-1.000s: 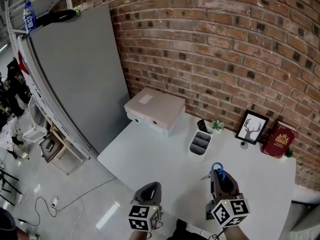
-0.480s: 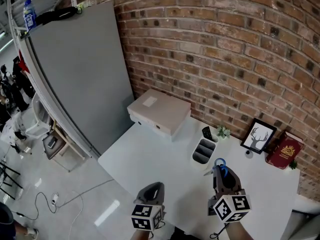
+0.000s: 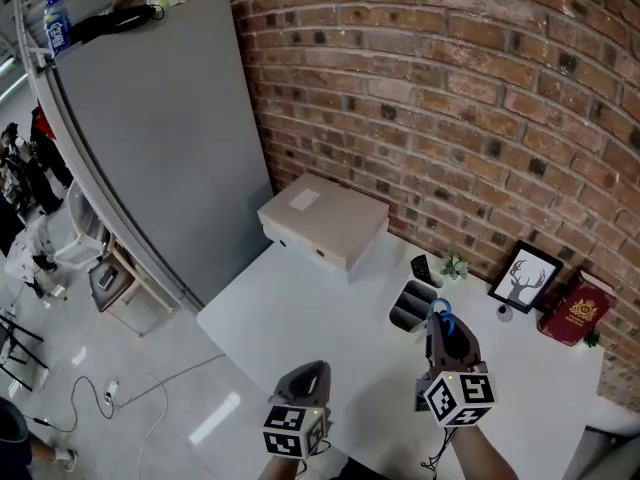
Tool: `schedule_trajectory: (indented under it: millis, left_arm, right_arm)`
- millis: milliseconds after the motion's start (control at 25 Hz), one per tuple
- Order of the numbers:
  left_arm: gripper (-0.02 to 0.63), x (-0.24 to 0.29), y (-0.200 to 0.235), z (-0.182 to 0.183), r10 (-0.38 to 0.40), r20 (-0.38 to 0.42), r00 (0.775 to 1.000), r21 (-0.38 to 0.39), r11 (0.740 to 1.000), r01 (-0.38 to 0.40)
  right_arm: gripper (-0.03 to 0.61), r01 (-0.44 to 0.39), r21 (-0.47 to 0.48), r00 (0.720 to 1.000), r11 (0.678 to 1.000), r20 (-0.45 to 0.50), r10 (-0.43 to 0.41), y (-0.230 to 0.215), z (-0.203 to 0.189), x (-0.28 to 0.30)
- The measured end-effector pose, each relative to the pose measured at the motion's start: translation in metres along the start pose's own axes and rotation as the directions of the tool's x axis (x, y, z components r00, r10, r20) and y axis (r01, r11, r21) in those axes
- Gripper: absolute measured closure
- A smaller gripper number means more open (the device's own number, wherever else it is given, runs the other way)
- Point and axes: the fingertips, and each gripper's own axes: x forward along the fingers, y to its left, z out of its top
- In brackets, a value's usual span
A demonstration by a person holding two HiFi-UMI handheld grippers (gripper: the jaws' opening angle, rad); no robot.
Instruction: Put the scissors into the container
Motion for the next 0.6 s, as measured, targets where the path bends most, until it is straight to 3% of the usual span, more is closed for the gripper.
schedule_trajectory:
  millis: [600]
  left_arm:
    - [0.589, -0.005, 0.017, -0.013, 0.022, -0.035, 0.999, -0.030, 0.999, -0.023]
  right_arm:
    - [0.529, 0.019, -0.012, 0.999, 1.000, -0.039, -0.020, -0.017, -0.028, 0.039]
